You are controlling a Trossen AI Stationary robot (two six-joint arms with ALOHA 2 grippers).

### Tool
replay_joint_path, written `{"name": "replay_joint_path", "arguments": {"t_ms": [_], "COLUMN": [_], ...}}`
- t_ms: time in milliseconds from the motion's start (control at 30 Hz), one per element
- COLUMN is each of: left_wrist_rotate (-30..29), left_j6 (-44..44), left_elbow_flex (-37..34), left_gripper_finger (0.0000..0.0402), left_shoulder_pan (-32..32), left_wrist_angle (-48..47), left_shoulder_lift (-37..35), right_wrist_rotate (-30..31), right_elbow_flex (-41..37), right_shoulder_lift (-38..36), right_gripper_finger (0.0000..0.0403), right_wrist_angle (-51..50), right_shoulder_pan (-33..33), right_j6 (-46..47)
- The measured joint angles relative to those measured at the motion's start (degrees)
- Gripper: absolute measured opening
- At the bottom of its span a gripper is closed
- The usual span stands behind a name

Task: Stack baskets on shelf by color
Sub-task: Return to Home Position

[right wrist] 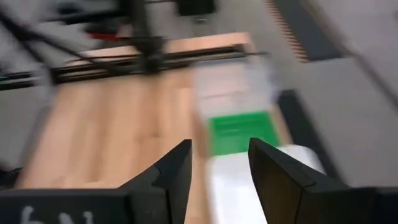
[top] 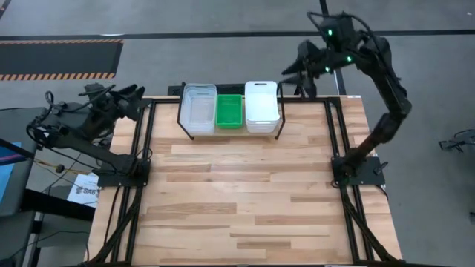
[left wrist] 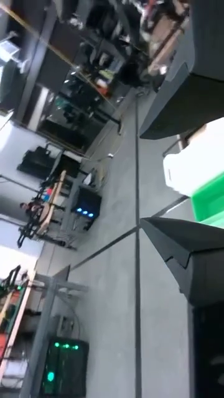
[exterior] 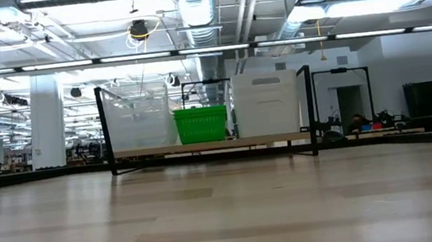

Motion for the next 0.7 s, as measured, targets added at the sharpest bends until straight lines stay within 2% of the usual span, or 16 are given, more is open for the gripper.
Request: {"name": "replay_joint_path", "arguments": {"t_ms": [100, 200, 333, 533, 633, 700], "left_wrist_rotate": [1.53, 5.6, 12.89, 16.97, 18.4, 21.61], "left_j6": [-0.54, -2.51, -4.11, -2.76, -4.24, -5.08], "left_elbow_flex": [-0.26, -1.49, -5.21, -12.63, -17.5, -21.52], "left_gripper_finger": [0.0204, 0.0204, 0.0204, 0.0203, 0.0203, 0.0203], "left_shoulder_pan": [0.04, 0.04, 0.02, 0.03, 0.08, 0.04], "left_wrist_angle": [-0.84, -0.5, -0.24, -0.14, 1.89, 4.54], "left_shoulder_lift": [0.07, -0.08, 0.1, -2.7, -5.27, -7.34], "right_wrist_rotate": [-3.75, -4.32, -4.17, -4.22, -4.23, -4.24], "right_elbow_flex": [-5.14, -14.65, -34.42, -65.1, -76.2, -81.79], "right_shoulder_lift": [-3.98, -9.97, -20.83, -37.96, -45.72, -50.03], "right_gripper_finger": [0.0182, 0.0182, 0.0179, 0.0179, 0.0182, 0.0182], "right_wrist_angle": [0.93, 6.89, 26.19, 55.43, 61.0, 62.93], "right_shoulder_pan": [3.55, 8.05, 12.57, 13.2, 12.68, 13.11], "right_j6": [1.69, 4.84, 9.46, 18.41, 23.15, 25.59]}}
